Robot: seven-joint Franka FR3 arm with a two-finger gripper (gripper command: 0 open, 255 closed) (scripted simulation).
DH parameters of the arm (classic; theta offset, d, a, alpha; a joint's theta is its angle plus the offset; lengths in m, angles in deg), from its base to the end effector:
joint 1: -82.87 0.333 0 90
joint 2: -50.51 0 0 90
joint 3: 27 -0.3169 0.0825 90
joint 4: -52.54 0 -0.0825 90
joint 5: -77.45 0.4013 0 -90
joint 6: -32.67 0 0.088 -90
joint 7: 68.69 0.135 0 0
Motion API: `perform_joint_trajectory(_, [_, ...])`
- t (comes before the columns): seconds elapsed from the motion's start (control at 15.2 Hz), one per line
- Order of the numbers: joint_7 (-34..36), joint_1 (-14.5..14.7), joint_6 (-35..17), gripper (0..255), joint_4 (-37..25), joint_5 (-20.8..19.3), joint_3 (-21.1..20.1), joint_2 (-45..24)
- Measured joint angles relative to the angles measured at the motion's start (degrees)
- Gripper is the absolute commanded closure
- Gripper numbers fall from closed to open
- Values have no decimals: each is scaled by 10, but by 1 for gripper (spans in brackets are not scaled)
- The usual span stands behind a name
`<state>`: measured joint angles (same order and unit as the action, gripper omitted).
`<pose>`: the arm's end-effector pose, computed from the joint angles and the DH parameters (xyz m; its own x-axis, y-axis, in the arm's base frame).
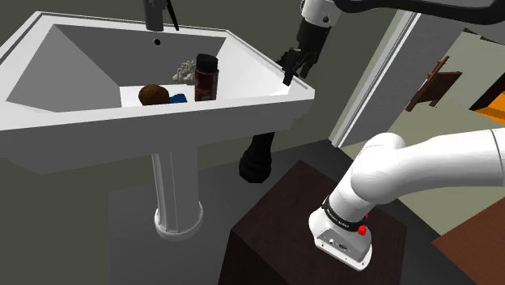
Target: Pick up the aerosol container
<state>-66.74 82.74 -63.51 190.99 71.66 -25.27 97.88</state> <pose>0.3247 -0.0249 0.5568 0.9947 -0.0476 0.0910 -0.0546 -0.9956 0.0757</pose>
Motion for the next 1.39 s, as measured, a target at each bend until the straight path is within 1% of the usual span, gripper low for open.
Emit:
perform_joint_trajectory(0.13, [3, 2, -2, 0, -6, 3, -3, -8])
perform_joint_trajectory(0.53, [34, 22, -24, 0, -87, 31, -35, -119])
perform_joint_trajectory(0.79, [58, 34, -25, 0, -167, 46, -59, -203])
perform_joint_trajectory(1.06, [75, 43, -17, 0, -254, 53, -77, -285])
perform_joint_trajectory(1.12, [82, 46, -18, 0, -267, 55, -83, -300])
perform_joint_trajectory(1.39, [102, 55, -1, 0, -360, 56, -101, -378])
